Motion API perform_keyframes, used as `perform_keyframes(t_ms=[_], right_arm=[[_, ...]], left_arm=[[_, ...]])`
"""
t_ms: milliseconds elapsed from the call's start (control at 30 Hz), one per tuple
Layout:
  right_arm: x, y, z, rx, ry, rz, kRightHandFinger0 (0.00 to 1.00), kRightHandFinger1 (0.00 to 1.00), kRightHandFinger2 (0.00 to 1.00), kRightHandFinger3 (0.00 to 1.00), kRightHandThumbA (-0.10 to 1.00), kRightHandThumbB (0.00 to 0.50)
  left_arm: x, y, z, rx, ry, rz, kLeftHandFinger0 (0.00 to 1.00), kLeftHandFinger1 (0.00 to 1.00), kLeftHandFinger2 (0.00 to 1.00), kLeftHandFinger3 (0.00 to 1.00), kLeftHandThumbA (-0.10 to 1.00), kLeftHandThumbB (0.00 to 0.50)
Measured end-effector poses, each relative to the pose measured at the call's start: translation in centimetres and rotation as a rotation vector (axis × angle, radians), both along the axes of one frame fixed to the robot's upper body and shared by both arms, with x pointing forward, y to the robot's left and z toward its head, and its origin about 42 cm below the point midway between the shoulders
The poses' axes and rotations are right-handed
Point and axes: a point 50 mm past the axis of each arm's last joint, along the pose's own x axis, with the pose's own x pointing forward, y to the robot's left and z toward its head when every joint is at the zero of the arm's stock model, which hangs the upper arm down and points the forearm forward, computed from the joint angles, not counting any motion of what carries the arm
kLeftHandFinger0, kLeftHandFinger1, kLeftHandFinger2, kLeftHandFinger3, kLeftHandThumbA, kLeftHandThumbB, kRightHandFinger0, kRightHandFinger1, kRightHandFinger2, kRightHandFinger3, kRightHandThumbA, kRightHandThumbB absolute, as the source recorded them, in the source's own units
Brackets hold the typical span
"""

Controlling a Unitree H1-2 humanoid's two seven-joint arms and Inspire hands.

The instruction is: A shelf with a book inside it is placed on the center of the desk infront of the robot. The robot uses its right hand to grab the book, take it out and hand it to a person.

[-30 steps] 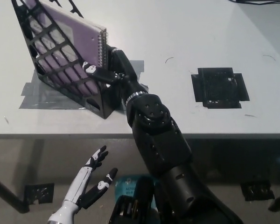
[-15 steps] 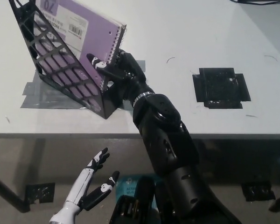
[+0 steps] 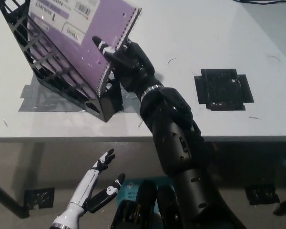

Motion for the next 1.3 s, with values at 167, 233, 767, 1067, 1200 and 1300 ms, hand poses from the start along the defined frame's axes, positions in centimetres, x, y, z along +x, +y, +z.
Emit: perform_keyframes(t_ms=[167, 233, 767, 1067, 1200, 1300], right_arm=[[-0.3, -0.7, 3.2, 0.105, -0.073, -0.003, 0.0, 0.25, 0.73, 0.85, -0.1, 0.136], [-0.4, -1.0, 4.5, 0.138, -0.1, -0.012, 0.0, 0.25, 0.73, 0.78, -0.1, 0.129], [-1.7, -6.2, 15.9, 0.448, -0.337, -0.089, 0.0, 0.28, 0.6, 1.0, -0.1, 0.044], [-0.5, -11.8, 11.4, 0.621, -0.146, -0.199, 0.0, 0.27, 0.62, 1.0, -0.1, 0.061], [-0.4, -13.7, 7.7, 0.683, -0.042, -0.246, 0.0, 0.3, 0.71, 1.0, -0.1, 0.059], [-0.6, -14.7, 4.5, 0.707, 0.03, -0.278, 0.0, 0.3, 0.69, 1.0, -0.1, 0.058]], left_arm=[[0.0, 0.0, 0.0, 0.002, -0.002, -0.002, 1.0, 1.0, 1.0, 1.0, 0.67, 0.365], [0.0, 0.0, 0.0, 0.002, -0.003, -0.002, 1.0, 1.0, 1.0, 1.0, 0.67, 0.363], [0.0, -0.2, 0.0, 0.003, -0.014, -0.012, 1.0, 1.0, 1.0, 1.0, 0.67, 0.349], [-0.3, -0.1, -0.2, 0.003, -0.006, -0.009, 1.0, 1.0, 1.0, 1.0, 0.67, 0.357], [-0.8, 0.1, -0.6, 0.003, 0.005, -0.002, 1.0, 1.0, 1.0, 1.0, 0.66, 0.351], [-1.3, 0.4, -0.9, 0.004, 0.015, 0.003, 1.0, 1.0, 1.0, 1.0, 0.67, 0.354]])
